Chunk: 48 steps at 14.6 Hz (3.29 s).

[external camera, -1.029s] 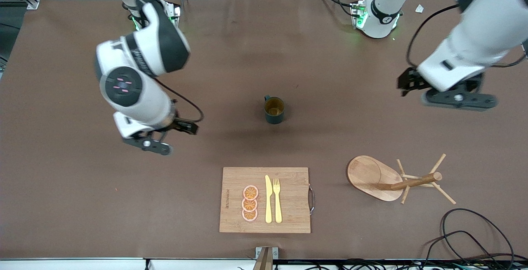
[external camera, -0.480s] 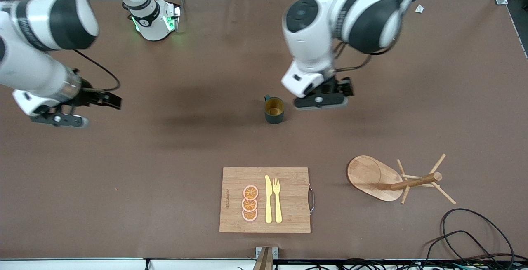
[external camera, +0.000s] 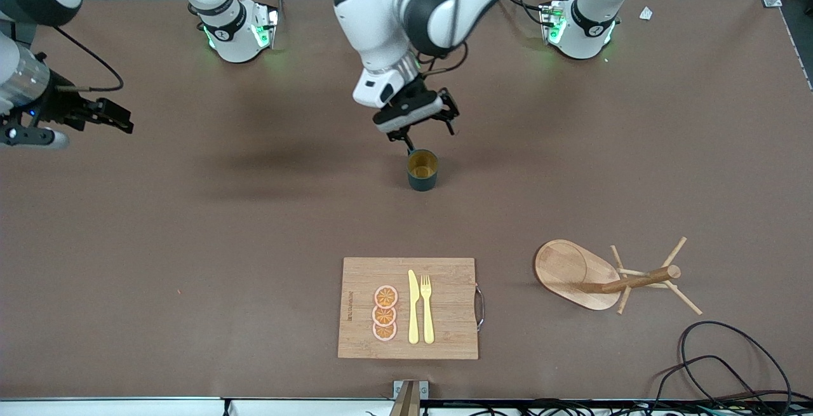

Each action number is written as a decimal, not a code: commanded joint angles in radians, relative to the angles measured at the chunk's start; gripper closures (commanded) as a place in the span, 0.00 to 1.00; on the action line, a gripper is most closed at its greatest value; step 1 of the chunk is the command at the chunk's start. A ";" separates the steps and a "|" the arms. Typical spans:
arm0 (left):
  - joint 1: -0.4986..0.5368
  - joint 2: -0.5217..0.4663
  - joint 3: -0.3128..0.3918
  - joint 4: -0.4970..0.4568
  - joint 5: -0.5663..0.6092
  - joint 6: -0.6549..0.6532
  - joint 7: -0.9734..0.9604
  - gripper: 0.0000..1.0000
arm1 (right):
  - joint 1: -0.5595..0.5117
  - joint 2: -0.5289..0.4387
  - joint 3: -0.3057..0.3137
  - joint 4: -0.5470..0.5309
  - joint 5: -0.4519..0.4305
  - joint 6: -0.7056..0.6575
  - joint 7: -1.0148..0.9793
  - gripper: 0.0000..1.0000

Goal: Pass cup and hang on rack
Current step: 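Retract the right gripper while the left gripper lowers to the mug handle, then grasp the mug handle with the left gripper and lift the mug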

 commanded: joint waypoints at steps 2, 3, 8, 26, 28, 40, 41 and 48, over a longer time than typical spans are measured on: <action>-0.115 0.047 0.008 -0.084 0.134 0.024 -0.332 0.01 | -0.032 -0.107 0.019 -0.094 -0.058 0.055 -0.031 0.00; -0.134 0.041 0.003 -0.130 0.164 0.029 -0.414 0.01 | -0.032 -0.116 0.019 -0.116 -0.058 0.078 -0.031 0.00; -0.185 0.108 -0.009 -0.214 0.370 0.072 -0.660 0.02 | -0.029 -0.139 0.020 -0.162 -0.056 0.113 -0.032 0.00; -0.178 0.306 0.000 -0.158 0.620 0.113 -0.677 0.35 | -0.030 -0.145 0.019 -0.160 -0.056 0.086 -0.054 0.00; -0.181 0.308 0.000 -0.163 0.619 0.112 -0.704 0.35 | -0.035 -0.145 0.017 -0.160 -0.056 0.086 -0.077 0.00; -0.197 0.311 0.003 -0.166 0.619 0.087 -0.754 0.41 | -0.037 -0.145 -0.010 -0.159 -0.056 0.084 -0.121 0.00; -0.197 0.311 0.003 -0.166 0.622 0.087 -0.755 0.42 | -0.037 -0.145 -0.013 -0.159 -0.056 0.084 -0.124 0.00; -0.191 0.316 0.003 -0.166 0.663 0.086 -0.813 0.48 | -0.037 -0.144 -0.018 -0.159 -0.056 0.084 -0.137 0.00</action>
